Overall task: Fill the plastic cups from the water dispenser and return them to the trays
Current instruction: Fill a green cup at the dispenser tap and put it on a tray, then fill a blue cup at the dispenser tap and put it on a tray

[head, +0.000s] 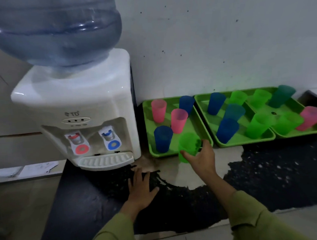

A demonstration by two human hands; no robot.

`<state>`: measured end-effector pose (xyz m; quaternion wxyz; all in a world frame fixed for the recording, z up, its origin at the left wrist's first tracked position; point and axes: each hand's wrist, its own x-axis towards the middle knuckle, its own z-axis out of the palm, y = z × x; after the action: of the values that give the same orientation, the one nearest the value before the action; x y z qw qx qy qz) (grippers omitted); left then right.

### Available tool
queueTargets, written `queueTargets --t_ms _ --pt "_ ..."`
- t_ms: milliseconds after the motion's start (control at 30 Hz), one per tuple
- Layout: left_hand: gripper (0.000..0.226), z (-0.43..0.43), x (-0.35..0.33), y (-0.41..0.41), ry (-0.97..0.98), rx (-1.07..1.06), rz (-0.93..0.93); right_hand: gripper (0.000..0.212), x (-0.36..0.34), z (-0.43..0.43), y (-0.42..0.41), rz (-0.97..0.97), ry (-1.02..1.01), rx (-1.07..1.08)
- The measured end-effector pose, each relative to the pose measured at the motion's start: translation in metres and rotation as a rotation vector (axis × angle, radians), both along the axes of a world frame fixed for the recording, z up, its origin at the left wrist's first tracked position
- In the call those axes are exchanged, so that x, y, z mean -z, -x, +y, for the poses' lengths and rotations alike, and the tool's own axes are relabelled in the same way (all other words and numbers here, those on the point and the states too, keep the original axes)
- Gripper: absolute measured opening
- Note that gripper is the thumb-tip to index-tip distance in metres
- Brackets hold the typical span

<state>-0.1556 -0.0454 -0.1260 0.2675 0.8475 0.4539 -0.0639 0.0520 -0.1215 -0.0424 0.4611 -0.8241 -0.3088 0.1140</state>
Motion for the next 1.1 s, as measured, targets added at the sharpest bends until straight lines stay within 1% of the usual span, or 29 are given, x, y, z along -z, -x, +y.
queueTargets --t_ms 167,300,467,700,1000,1100 --pt "0.074 -0.007 0.014 0.000 -0.121 -0.031 0.039 0.063 -0.002 0.015 -0.048 -0.008 -0.009 -0.001" --pt "0.075 -0.008 0.018 0.006 -0.163 -0.007 0.053 0.068 0.000 0.031 -0.074 -0.011 0.029 -0.022" --pt "0.077 -0.008 0.020 0.006 -0.165 -0.022 0.043 0.070 0.008 0.043 -0.093 -0.015 0.066 -0.064" --pt "0.078 -0.009 0.019 0.005 -0.151 -0.052 0.013 0.070 0.020 0.047 -0.102 0.041 0.110 -0.088" --pt "0.079 -0.010 0.017 0.003 -0.135 -0.086 -0.015 0.072 0.027 0.042 -0.103 0.076 0.102 -0.104" --pt "0.079 -0.012 0.014 0.001 -0.128 -0.127 -0.070 0.074 0.027 0.039 -0.098 0.129 0.084 -0.086"
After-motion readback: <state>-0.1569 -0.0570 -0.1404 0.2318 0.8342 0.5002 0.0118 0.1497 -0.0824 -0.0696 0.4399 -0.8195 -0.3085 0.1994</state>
